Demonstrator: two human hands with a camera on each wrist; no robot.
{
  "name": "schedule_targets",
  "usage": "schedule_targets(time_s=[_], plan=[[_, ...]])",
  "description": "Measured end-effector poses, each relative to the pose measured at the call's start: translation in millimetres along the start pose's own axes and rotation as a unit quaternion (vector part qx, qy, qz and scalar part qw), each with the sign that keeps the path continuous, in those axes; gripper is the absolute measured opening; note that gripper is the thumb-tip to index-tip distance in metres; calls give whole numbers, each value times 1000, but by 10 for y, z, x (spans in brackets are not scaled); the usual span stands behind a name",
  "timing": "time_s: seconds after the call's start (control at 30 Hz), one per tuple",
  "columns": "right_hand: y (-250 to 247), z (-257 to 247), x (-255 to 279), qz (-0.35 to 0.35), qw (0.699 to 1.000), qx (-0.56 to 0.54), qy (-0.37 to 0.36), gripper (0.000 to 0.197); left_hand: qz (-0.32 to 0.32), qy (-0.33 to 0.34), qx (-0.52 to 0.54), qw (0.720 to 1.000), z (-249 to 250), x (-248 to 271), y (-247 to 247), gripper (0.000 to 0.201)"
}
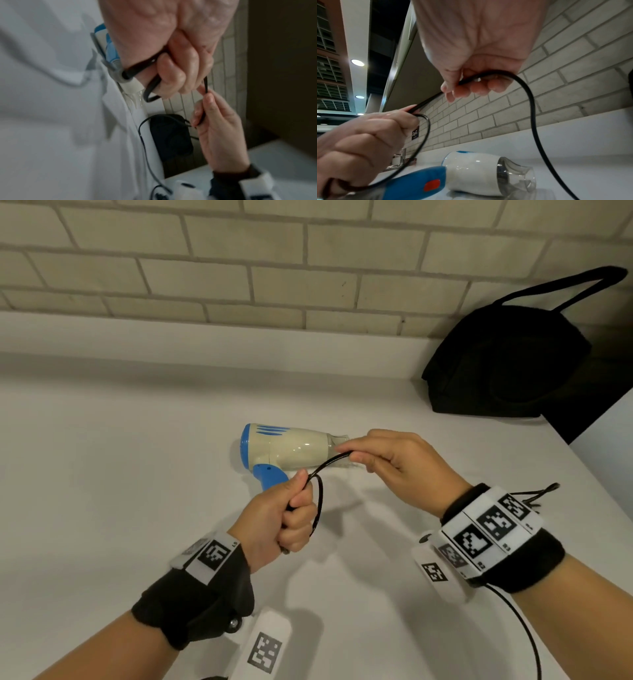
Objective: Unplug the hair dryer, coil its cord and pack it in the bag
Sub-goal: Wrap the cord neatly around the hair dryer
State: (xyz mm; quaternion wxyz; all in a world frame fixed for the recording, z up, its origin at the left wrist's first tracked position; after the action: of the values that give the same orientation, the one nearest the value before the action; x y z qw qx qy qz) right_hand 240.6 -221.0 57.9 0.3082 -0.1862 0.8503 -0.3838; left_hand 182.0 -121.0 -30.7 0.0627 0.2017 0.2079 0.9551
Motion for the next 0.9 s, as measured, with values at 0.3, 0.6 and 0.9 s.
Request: schedule_targets(time_s=[0.3, 0.6, 0.9], plan=[[457, 218, -76, -76, 989, 105, 65, 35, 27, 26, 187, 982, 244, 25, -103, 45], [1044, 33, -62, -163, 914, 372, 10, 14, 71, 158, 148, 974, 607, 107, -75, 43], [1074, -459, 223, -209, 966, 154, -17, 18, 120, 402, -374, 827, 648, 162, 117, 47]])
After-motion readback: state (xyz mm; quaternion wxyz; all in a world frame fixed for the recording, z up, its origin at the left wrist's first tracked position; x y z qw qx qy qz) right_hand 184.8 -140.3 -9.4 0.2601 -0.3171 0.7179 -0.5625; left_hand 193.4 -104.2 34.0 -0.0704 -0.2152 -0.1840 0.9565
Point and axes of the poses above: each hand's wrist, its own x-axis away from the middle knuckle, its own y-axis out of the palm, z = x × y, the point moved 9 cm from there along -x, towards the middle knuckle, and after that the axes turned 5 degrees about z, right-handed, at the moved point
